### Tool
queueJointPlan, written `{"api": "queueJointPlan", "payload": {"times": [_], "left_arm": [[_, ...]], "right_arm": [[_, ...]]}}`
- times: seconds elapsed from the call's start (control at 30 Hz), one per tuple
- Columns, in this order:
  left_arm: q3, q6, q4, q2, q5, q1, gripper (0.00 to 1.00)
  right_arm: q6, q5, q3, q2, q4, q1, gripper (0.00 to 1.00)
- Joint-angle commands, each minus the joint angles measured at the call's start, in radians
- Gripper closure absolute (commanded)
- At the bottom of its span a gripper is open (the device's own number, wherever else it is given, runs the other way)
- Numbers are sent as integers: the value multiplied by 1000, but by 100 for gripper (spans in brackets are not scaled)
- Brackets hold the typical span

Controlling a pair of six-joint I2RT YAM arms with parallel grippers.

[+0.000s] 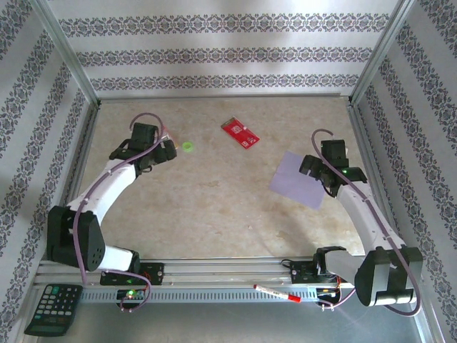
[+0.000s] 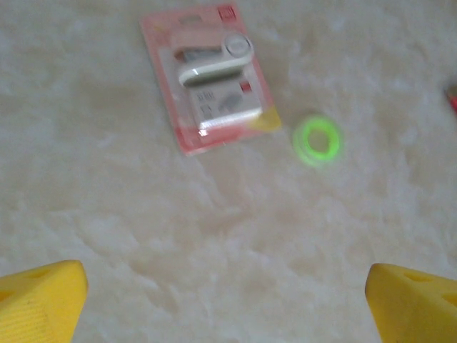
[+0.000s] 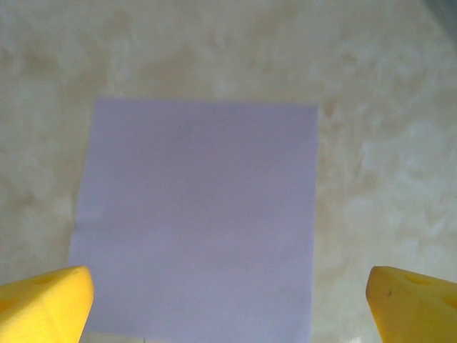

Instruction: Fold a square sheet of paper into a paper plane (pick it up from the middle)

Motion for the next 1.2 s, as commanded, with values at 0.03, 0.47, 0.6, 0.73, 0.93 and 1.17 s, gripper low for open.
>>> {"api": "queueJointPlan", "payload": {"times": [0.03, 0.47, 0.6, 0.73, 0.93, 1.17], "left_arm": [[27, -25, -167, 44, 37, -20, 0], [-148, 8, 96, -57, 391, 48, 0], [-153, 16, 118, -52, 382, 48, 0], [-151, 29, 122, -40, 384, 47, 0], [-138, 35, 114, 0, 399, 44, 0], [-114, 41, 85, 27, 388, 45, 0]], "right_arm": [[59, -123, 27, 106, -102, -2, 2], [-73, -164, 103, 316, 4, 34, 7], [-96, -159, 154, 430, -4, 39, 9], [-108, -153, 212, 532, -31, 41, 23], [-117, -171, 283, 651, -100, 63, 35], [-95, -225, 310, 722, -155, 128, 40]]}}
